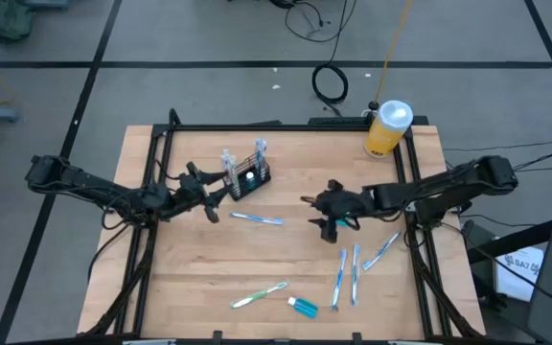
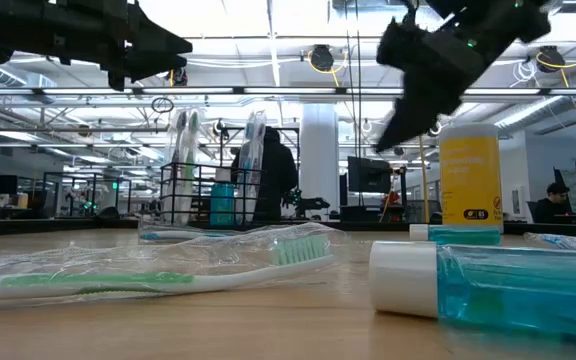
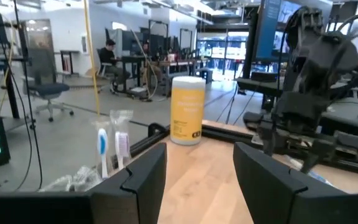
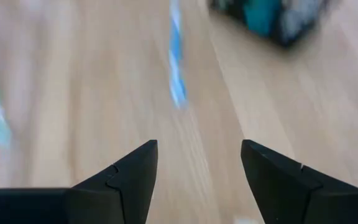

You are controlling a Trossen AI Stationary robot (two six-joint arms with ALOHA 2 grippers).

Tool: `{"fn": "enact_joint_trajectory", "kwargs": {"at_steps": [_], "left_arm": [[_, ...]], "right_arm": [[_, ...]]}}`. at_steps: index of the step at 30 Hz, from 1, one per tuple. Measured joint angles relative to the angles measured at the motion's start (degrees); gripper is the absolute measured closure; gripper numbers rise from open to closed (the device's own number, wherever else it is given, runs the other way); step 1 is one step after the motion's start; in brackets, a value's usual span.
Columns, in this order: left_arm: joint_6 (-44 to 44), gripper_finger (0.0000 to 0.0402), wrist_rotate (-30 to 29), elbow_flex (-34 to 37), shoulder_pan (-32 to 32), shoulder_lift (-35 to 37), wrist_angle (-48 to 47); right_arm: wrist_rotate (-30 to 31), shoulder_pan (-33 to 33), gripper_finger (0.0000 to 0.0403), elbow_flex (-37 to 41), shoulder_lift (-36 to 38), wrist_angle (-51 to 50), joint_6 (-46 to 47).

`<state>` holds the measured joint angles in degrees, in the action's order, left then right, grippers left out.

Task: Pick & Place toothbrushing station
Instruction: Put the mouthwash into the black wire organizer

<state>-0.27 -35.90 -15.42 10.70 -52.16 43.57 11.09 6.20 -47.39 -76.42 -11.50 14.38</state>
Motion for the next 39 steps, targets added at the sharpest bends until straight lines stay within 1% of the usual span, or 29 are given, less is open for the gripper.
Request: {"fn": "enact_joint_trajectory", "kwargs": {"at_steps": [2, 6, 7, 11, 18, 21, 25, 29, 34, 39], "left_arm": [[0.97, 0.0208, 0.04, 0.0, 0.0, -0.02, -0.39], [2.57, 0.0208, 0.16, 0.0, 0.0, 0.0, -1.75], [2.96, 0.0208, 0.31, 0.0, 0.0, 0.0, -2.39], [3.52, 0.0208, 0.39, 0.0, 0.0, 0.0, -3.58], [3.62, 0.0208, 0.42, 0.0, 0.0, 0.0, -3.56], [3.61, 0.0208, 0.42, 0.0, 0.0, 0.0, -3.56], [3.61, 0.0208, 0.42, 0.0, 0.0, 0.0, -3.56], [3.61, 0.0208, 0.42, 0.0, 0.0, 0.0, -3.52], [3.79, 0.0208, 0.42, 0.0, 0.0, 0.0, -3.52], [3.82, 0.0208, 0.42, 0.0, 0.0, 0.0, -3.5]], "right_arm": [[2.13, 0.53, 0.0179, -1.66, -0.25, -8.36, 3.39], [2.35, 0.8, 0.0179, 0.31, -0.9, -15.31, 9.17], [2.32, 0.83, 0.0179, 1.34, -0.87, -15.47, 10.58], [2.36, 0.83, 0.0172, 4.5, -0.85, -14.95, 11.53], [2.32, 0.13, 0.0136, 9.77, -0.83, -13.34, 11.89], [1.04, 0.13, 0.0125, 12.73, -0.83, -8.58, 11.41], [-0.63, 0.13, 0.0123, 17.41, -0.59, -0.05, 9.06], [-0.48, 0.13, 0.0139, 20.03, -0.52, 2.71, 8.61], [-1.15, 0.13, 0.0181, 21.95, -0.59, 3.98, 8.87], [-1.73, 0.13, 0.0221, 22.07, -0.7, 5.12, 8.81]]}}
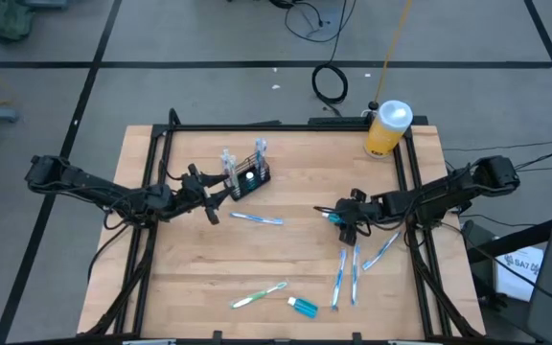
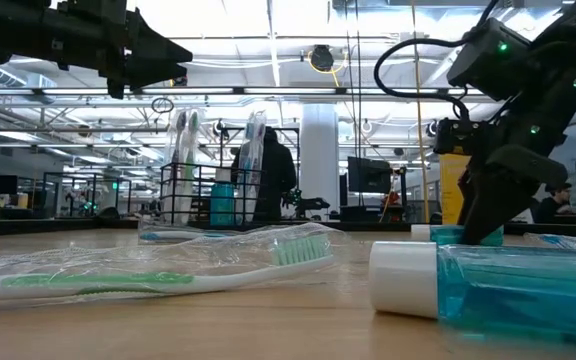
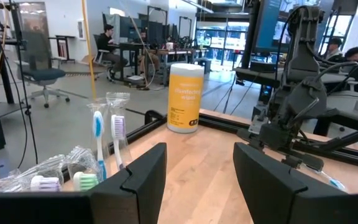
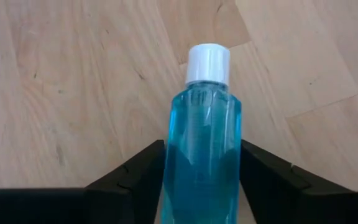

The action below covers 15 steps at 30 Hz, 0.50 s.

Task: Pick & Place toothbrushing station
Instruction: Put the mouthwash into the black wire organizer

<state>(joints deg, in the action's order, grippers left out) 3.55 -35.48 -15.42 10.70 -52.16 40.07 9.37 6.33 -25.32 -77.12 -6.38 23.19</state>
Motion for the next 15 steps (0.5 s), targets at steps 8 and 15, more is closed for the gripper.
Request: {"fn": "enact_joint_trajectory", "kwargs": {"at_steps": [8, 15], "left_arm": [[1.35, 0.0208, 3.83, 0.0, -0.02, 0.0, 1.29], [6.94, 0.0208, 11.18, 0.0, 0.04, -0.02, 9.07]], "right_arm": [[-1.66, 0.04, 0.0248, 0.39, -0.57, 16.08, -8.17], [5.54, 0.0, 0.0241, 0.31, -0.35, 43.18, -25.75]]}}
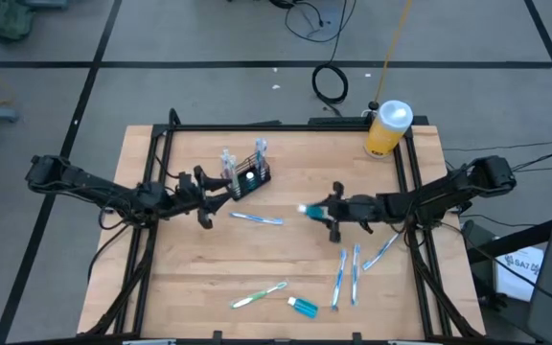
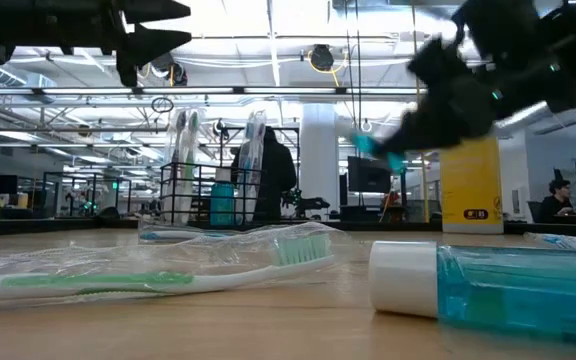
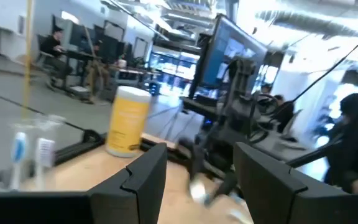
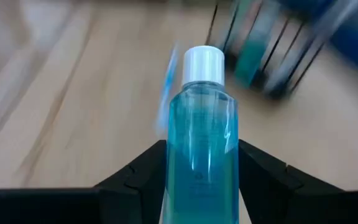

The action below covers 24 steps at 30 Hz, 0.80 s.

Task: Pick & Place toothbrushing station
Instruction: Put the mouthwash into the black wire organizer

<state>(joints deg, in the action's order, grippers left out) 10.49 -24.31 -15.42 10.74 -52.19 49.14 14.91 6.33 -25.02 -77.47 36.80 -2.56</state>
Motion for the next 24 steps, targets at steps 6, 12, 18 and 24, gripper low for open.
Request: {"fn": "enact_joint_trajectory", "kwargs": {"at_steps": [6, 12, 18, 24], "left_arm": [[1.58, 0.0211, 0.71, -0.67, 0.24, -1.95, 1.76], [-6.83, 0.0235, 4.0, -13.3, 0.65, -9.71, -6.84], [-10.98, 0.0253, -0.2, -33.06, 0.29, -16.09, -38.27], [-3.21, 0.0234, -2.14, -44.69, -0.9, -22.65, -60.44]], "right_arm": [[7.42, -1.66, 0.0244, -1.07, 0.09, 18.29, -16.74], [4.15, -3.39, 0.0238, -8.85, -3.1, 16.74, -19.83], [4.45, -3.27, 0.0237, -12.53, -11.53, 15.93, -21.23], [6.88, -3.26, 0.0237, -12.61, -17.67, 21.0, -24.46]]}}
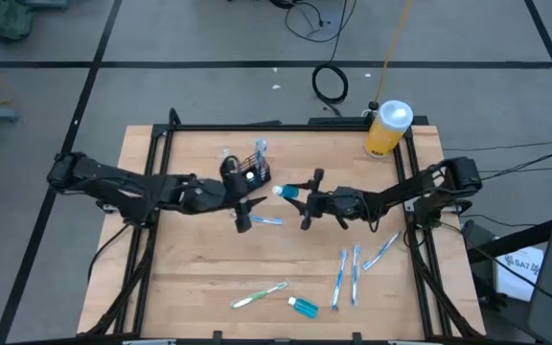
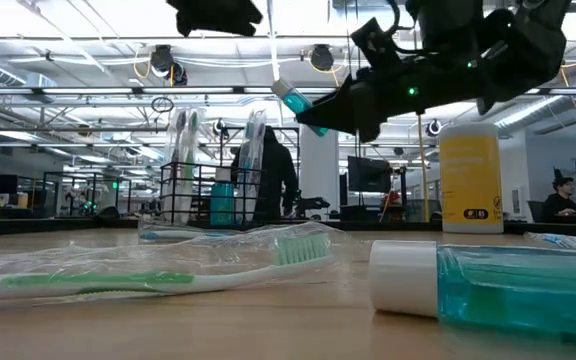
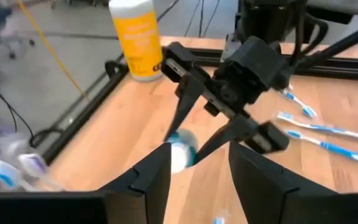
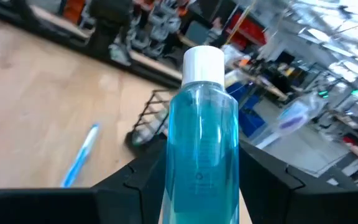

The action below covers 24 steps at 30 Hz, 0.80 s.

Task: Pick & Place toothbrushing station
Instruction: Put the mouthwash into the black wire organizer

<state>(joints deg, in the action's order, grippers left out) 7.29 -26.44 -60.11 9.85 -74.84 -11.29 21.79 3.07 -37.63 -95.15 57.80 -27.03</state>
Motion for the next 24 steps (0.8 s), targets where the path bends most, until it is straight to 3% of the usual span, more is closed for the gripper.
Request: {"fn": "enact_joint_trajectory", "kwargs": {"at_steps": [6, 11, 24], "left_arm": [[10.52, 0.0206, 2.46, -0.71, -2.25, -5.95, -0.23], [18.22, 0.0208, 3.06, -0.73, -5.1, -9.1, 0.85], [22.96, 0.0225, 8.57, -0.73, -8.02, -10.77, 1.97]], "right_arm": [[-0.93, 0.42, 0.0237, -0.02, -3.14, 5.0, -2.67], [-0.64, 1.17, 0.0236, 0.0, -3.63, 5.45, -5.28], [0.95, 1.16, 0.0236, -0.02, -3.59, 6.11, -5.22]]}}
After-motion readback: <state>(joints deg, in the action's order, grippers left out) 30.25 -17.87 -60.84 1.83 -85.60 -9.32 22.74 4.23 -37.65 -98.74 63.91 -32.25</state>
